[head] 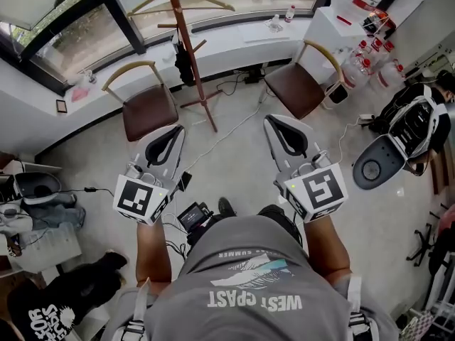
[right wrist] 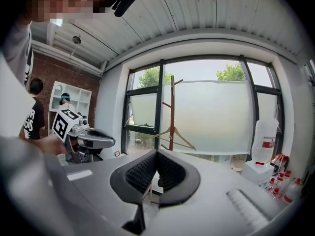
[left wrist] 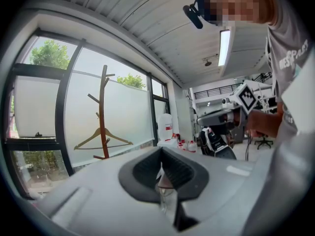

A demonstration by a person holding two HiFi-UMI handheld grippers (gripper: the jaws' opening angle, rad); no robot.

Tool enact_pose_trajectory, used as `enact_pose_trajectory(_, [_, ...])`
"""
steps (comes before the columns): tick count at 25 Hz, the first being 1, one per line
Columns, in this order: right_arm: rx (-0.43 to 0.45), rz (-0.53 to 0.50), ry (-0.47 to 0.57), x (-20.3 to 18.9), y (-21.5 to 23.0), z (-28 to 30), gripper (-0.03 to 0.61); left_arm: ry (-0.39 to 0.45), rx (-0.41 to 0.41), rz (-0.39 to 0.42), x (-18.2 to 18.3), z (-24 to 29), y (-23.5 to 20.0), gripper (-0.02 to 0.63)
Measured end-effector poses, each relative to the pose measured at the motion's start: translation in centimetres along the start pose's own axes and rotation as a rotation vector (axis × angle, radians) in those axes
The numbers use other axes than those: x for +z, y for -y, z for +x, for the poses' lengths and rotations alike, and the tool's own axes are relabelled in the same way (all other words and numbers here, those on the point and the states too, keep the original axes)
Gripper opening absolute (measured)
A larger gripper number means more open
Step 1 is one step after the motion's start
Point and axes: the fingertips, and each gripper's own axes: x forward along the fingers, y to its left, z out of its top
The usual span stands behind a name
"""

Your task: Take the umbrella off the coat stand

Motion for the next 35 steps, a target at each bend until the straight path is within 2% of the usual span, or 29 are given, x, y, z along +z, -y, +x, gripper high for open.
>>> enact_pose_trajectory(7, [-0.001,-0.008,-0.021,0.2,-0.3,2.0,0.002,0.006,-0.008,-0.021,-0.9,0.5,-1.9,0.002])
enact_pose_trajectory(14, [0.034,0.024,-0.013,-0.7,2.9,4.5,0.002,-0.026,0.013,-0.038,-2.2,3.7,-2.5,0.002])
enact_pose_trajectory(26, [0.175,0.037,-0.009,-0.4,8.9,11.3,0.002,-0.081,0.133,-0.063,-1.8,9.5,-4.7,0.002])
enact_pose_trajectory(35, [0.265,0.042,-0.01,-0.9,11.6,14.9,0.002,-0.113,0.211,-0.074,-2.1,12.4,-6.0,0.003])
